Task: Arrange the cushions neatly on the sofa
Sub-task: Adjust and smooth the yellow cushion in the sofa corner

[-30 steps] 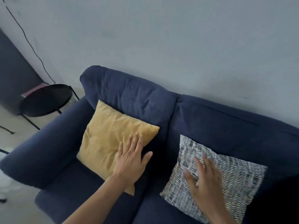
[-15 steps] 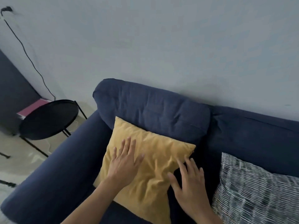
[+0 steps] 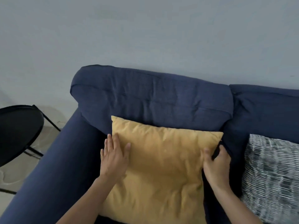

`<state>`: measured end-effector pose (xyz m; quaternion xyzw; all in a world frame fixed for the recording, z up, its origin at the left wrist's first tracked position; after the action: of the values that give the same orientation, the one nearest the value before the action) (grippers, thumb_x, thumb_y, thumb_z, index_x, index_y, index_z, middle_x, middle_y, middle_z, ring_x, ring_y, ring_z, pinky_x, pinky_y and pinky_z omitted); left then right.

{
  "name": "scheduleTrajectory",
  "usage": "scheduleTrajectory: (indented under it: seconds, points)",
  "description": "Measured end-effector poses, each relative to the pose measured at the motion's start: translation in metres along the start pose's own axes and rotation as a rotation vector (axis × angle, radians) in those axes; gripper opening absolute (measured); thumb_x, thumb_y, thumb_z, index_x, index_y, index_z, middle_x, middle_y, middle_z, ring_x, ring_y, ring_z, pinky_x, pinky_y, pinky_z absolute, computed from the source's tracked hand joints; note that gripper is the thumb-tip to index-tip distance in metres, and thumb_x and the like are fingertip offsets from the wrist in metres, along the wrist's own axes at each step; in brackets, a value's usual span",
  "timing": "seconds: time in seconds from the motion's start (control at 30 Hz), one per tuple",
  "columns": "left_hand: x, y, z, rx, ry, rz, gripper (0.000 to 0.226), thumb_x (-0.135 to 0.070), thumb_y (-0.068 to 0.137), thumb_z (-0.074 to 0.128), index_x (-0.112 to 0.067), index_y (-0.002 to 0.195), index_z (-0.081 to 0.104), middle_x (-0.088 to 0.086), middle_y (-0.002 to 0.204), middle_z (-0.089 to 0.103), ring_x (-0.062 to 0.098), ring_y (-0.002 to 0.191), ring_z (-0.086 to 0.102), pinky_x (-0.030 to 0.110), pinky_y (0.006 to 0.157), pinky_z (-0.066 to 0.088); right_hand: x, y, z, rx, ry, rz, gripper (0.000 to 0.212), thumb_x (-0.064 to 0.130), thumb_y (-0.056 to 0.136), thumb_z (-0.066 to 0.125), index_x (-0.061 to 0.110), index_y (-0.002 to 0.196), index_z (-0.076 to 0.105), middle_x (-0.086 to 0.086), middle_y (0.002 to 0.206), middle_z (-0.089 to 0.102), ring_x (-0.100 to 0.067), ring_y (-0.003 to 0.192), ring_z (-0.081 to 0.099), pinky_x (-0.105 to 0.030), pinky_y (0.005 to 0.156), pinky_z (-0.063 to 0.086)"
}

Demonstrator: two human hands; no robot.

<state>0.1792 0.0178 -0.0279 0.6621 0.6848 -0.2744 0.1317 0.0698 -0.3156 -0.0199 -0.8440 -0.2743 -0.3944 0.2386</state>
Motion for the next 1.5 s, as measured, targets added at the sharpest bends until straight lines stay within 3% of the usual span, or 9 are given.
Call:
scheduleTrajectory:
  seconds: [0.17,0.27,0.43,0.53,0.67,0.87,1.17,1.33,1.5]
  points:
    - [0.006,0.055,-0.008,0.034,-0.412,-0.097,0.070,-0.070,0.103,0.044,-0.016,0.147,0.052,0.006,0.145,0.061,0.030,0.132,0.060,0.042,0.102,0.051,-0.001,0.042,0.004,0.072,0.222,0.193,0.039,0.047,0.102,0.064,0.014,0.123,0.067,-0.003,0.114,0.072,-0.029,0.113,0.066,-0.047,0.102,0.054]
    - [0.002,0.076,-0.015,-0.049,-0.442,-0.116,0.046,-0.054,0.105,0.056,-0.010,0.104,0.064,0.003,0.097,0.069,0.029,0.099,0.068,0.031,0.067,0.044,0.005,0.053,-0.003,0.024,0.198,0.076,0.016,0.032,0.102,0.070,0.018,0.108,0.068,0.007,0.095,0.066,-0.020,0.099,0.064,-0.034,0.083,0.050]
    - [0.002,0.080,-0.027,-0.244,-0.389,-0.076,0.036,-0.050,0.103,0.062,-0.014,0.108,0.062,-0.001,0.097,0.068,0.029,0.096,0.067,0.054,0.090,0.058,0.003,0.067,-0.012,-0.082,0.186,-0.029,0.025,0.035,0.099,0.073,0.011,0.100,0.070,0.002,0.088,0.067,-0.018,0.086,0.062,-0.032,0.070,0.046]
    - [0.002,0.085,-0.026,-0.239,-0.413,-0.067,0.036,-0.050,0.102,0.065,-0.014,0.108,0.063,-0.004,0.094,0.066,0.030,0.099,0.068,0.050,0.089,0.057,0.004,0.070,-0.007,-0.101,0.181,-0.037,0.027,0.039,0.098,0.074,0.012,0.097,0.068,0.002,0.088,0.067,-0.022,0.090,0.065,-0.034,0.074,0.048]
    - [0.010,0.070,-0.028,-0.067,-0.463,-0.050,0.064,-0.061,0.098,0.064,-0.011,0.139,0.063,-0.005,0.114,0.066,0.020,0.106,0.063,0.035,0.089,0.049,-0.005,0.042,-0.008,0.026,0.231,0.068,0.038,0.059,0.097,0.068,0.025,0.115,0.068,0.011,0.105,0.068,-0.007,0.096,0.064,-0.037,0.087,0.056]
    - [0.047,0.026,-0.007,0.360,-0.675,-0.150,0.105,-0.088,0.075,0.068,-0.026,0.158,0.046,-0.012,0.135,0.063,0.017,0.122,0.062,0.036,0.101,0.048,-0.052,-0.003,-0.008,0.349,0.107,0.162,0.054,0.076,0.086,0.063,0.034,0.120,0.072,-0.002,0.090,0.070,-0.019,0.073,0.063,-0.032,0.054,0.041]
    - [0.005,0.044,-0.029,0.036,-1.070,-0.138,0.018,-0.048,0.100,0.070,-0.030,0.100,0.072,-0.011,0.107,0.075,0.009,0.101,0.069,0.028,0.081,0.054,-0.020,0.002,-0.002,0.103,0.589,0.172,0.022,0.032,0.101,0.072,0.010,0.103,0.077,0.000,0.063,0.054,-0.010,0.045,0.045,-0.023,0.036,0.035]
    - [0.007,0.066,-0.033,-0.042,-0.966,-0.158,0.047,-0.051,0.093,0.078,-0.018,0.125,0.069,-0.008,0.112,0.073,0.011,0.104,0.068,0.037,0.099,0.057,-0.009,0.019,0.009,0.050,0.622,0.167,0.027,0.028,0.099,0.075,0.005,0.112,0.079,-0.002,0.069,0.064,-0.013,0.054,0.059,-0.027,0.050,0.054]
    - [0.046,0.036,-0.035,0.156,-0.609,-0.061,0.086,-0.075,0.083,0.066,-0.023,0.149,0.055,-0.010,0.131,0.063,0.015,0.117,0.064,0.033,0.098,0.051,-0.045,-0.003,-0.003,0.172,0.368,0.244,0.055,0.067,0.092,0.066,0.017,0.111,0.074,-0.003,0.073,0.061,-0.017,0.052,0.050,-0.033,0.045,0.039]
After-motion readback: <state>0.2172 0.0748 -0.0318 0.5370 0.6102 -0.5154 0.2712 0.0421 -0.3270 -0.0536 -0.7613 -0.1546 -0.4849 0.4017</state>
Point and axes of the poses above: each hand's wrist, its own y-axis towards the middle knuckle, its own z-axis out of the palm, x = y × z, the point moved 3 cm from there along y, towards the middle knuckle
